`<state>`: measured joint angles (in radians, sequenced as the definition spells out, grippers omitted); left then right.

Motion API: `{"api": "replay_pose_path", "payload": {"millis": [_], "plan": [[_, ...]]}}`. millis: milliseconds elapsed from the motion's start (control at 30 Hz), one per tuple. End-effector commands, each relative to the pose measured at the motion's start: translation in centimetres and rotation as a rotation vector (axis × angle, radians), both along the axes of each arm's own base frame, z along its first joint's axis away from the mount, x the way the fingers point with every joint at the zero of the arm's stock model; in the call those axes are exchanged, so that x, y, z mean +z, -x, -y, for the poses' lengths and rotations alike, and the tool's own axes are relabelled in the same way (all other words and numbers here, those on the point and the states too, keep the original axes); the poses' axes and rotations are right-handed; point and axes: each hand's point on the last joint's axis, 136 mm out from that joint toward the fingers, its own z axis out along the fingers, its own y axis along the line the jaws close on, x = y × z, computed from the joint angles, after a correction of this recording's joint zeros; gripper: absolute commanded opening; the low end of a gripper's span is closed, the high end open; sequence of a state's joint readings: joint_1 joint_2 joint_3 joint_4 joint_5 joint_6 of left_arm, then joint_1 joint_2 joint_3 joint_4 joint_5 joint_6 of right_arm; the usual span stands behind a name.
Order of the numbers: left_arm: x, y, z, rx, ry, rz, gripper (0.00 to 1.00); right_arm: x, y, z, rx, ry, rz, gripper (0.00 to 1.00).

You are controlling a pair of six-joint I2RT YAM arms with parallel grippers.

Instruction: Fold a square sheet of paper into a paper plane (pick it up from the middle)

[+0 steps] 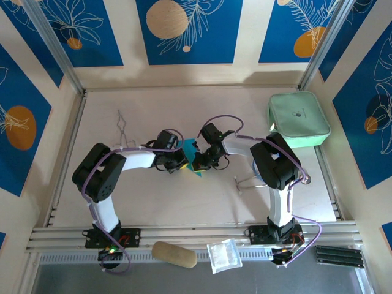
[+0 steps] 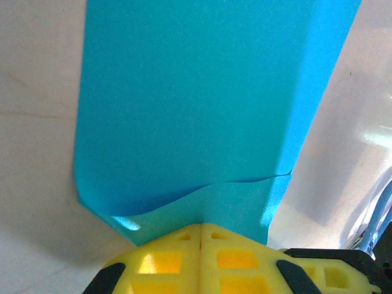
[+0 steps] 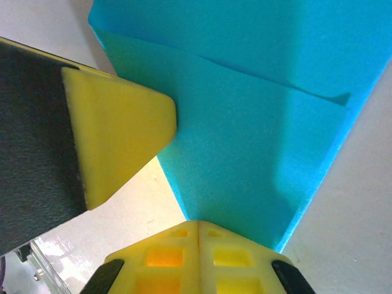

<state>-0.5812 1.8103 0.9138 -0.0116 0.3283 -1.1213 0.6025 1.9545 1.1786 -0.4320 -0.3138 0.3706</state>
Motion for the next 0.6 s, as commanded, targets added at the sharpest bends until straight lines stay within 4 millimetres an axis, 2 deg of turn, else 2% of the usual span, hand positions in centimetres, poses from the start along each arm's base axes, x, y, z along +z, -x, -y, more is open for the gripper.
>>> {"api": "replay_pose_path", "payload": {"millis": [0,567], "plan": [[-3.8,2.4,-2.3,0.022,-0.128,-0.120,0.06,-1.2,1.0,1.0,0.003,0.056,-0.053,0.01],[-5.3,3.3,-3.6,0.043,-0.192,-0.180,0.04,-1.3,4.5,4.2,-0.002,0.100,-0.109,0.01]]}}
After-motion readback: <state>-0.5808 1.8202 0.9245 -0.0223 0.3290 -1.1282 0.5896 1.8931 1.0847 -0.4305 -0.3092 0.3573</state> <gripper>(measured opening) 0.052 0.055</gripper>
